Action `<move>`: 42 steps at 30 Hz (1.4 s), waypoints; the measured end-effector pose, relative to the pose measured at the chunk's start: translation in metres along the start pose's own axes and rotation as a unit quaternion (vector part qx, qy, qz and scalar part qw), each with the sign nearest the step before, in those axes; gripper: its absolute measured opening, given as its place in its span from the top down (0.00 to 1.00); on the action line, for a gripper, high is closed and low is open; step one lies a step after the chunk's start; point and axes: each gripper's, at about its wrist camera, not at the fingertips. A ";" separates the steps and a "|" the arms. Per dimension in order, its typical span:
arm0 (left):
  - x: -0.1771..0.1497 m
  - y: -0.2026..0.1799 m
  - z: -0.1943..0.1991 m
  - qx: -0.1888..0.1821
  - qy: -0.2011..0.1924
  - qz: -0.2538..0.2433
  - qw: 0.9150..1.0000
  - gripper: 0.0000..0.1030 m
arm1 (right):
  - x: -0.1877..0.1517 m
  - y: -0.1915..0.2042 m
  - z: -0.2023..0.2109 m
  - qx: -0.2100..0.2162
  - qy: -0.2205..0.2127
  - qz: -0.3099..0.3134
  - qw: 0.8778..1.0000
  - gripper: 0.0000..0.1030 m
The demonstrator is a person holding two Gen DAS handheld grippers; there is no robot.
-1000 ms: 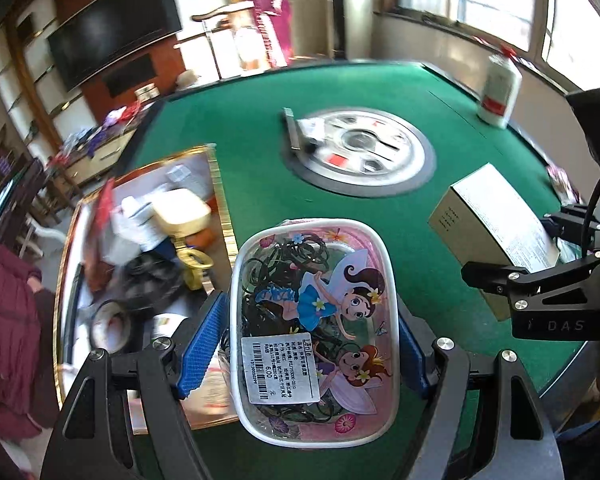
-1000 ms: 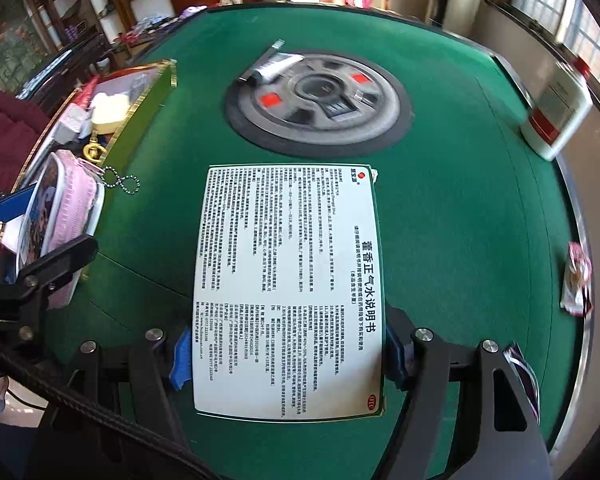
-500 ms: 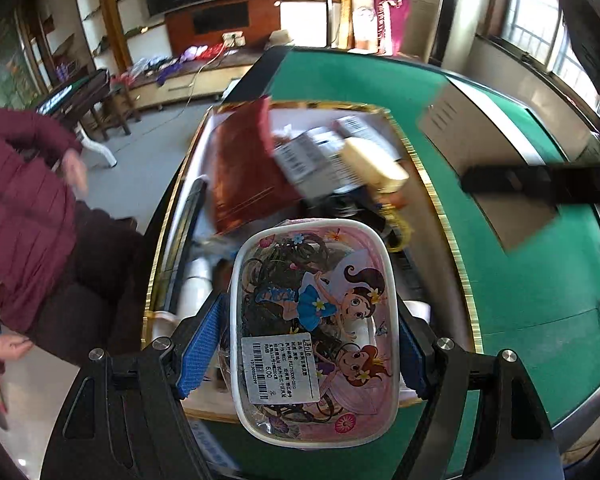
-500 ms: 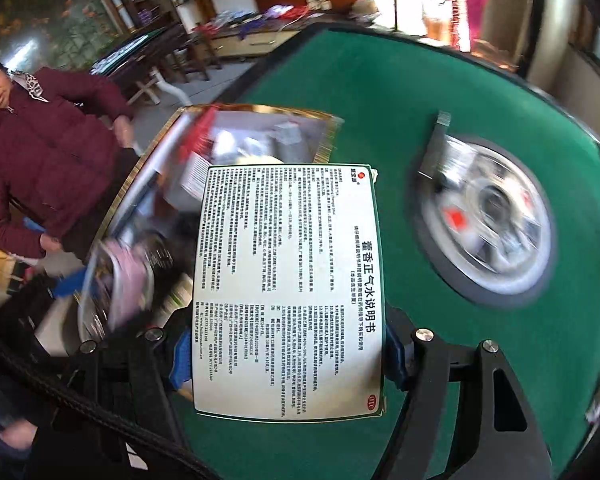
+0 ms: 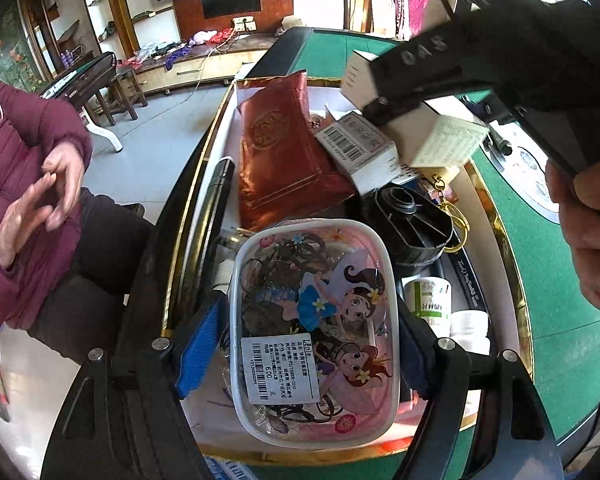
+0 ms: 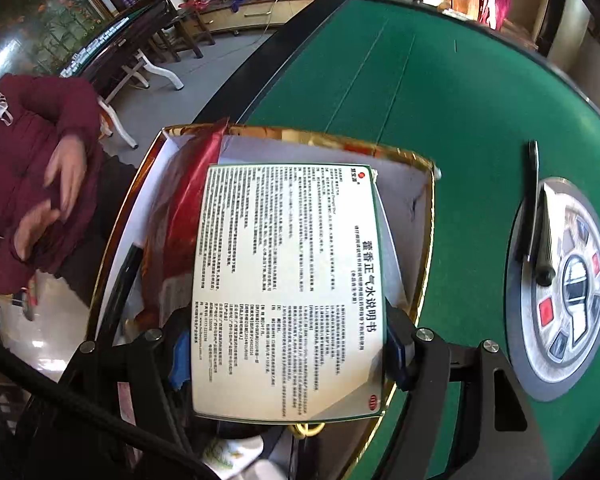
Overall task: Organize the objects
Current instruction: 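Carry leaflet and pink pouch into the white box and open both grippers, then grasp a black marker with left while right grasps the white hand-cream tube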
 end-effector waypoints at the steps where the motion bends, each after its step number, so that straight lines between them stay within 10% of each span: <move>1: 0.001 -0.001 -0.001 -0.002 0.000 0.001 1.000 0.29 | 0.002 0.001 -0.001 0.001 0.001 0.002 1.000 0.29; 17: 0.005 -0.001 0.020 -0.019 -0.001 0.036 0.999 0.28 | -0.029 0.018 0.055 0.045 -0.013 0.079 0.996 0.23; 26: 0.018 -0.005 0.059 -0.016 -0.056 0.037 0.998 0.28 | -0.104 -0.051 0.127 0.071 -0.111 0.013 0.991 0.20; 35: 0.115 -0.095 0.063 -0.152 -0.034 -0.027 0.987 0.28 | -0.201 -0.169 0.170 0.058 -0.137 -0.163 0.975 0.20; 42: 0.209 -0.209 0.010 -0.119 0.008 -0.077 0.990 0.30 | -0.250 -0.199 0.206 0.029 -0.157 -0.199 0.967 0.20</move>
Point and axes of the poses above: each gripper's, at about its wrist camera, not at the fingertips, and z roughly against the way its jaws point, y to its left, x to its top, and after that the axes turned 15 degrees about x, right-handed
